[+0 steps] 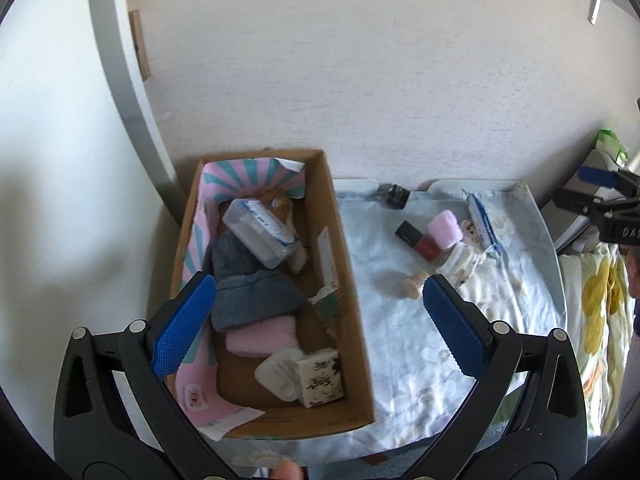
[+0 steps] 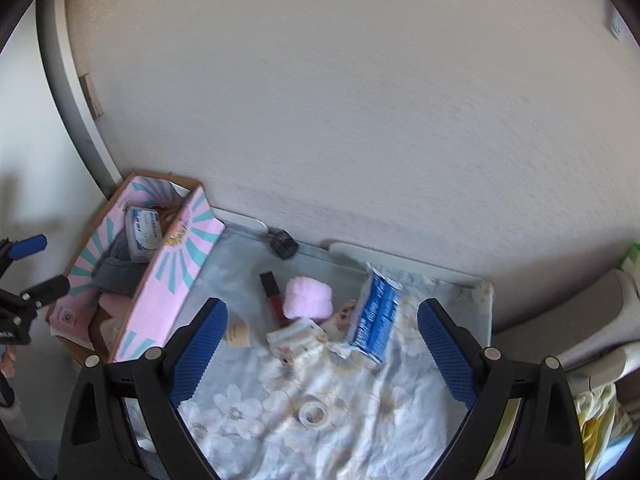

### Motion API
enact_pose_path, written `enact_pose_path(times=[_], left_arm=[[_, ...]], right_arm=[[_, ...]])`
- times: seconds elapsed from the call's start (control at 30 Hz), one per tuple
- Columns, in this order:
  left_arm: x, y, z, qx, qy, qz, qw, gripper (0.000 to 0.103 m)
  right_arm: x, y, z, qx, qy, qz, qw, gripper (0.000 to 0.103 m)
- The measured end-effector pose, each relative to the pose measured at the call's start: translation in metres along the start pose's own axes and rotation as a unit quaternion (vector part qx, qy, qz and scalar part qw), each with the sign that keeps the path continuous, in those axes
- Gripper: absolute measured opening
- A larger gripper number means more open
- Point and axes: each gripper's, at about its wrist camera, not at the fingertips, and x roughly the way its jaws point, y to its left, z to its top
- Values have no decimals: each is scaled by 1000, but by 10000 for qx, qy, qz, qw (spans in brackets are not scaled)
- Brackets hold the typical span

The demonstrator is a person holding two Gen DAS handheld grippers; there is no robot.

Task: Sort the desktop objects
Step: 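Move both tools back over the remaining items on the cloth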

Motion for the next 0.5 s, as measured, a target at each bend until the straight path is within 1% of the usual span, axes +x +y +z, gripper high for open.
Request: enact_pose_path(times=[0.3, 0.5], left_arm=[[0, -28, -2, 171, 8, -184, 9997, 103], [4, -47, -2, 292, 27, -141, 9995, 103]], right_arm=[[2, -30, -24, 269, 63, 37, 9996, 95], [4, -50, -36, 430, 32, 95, 9990, 95]])
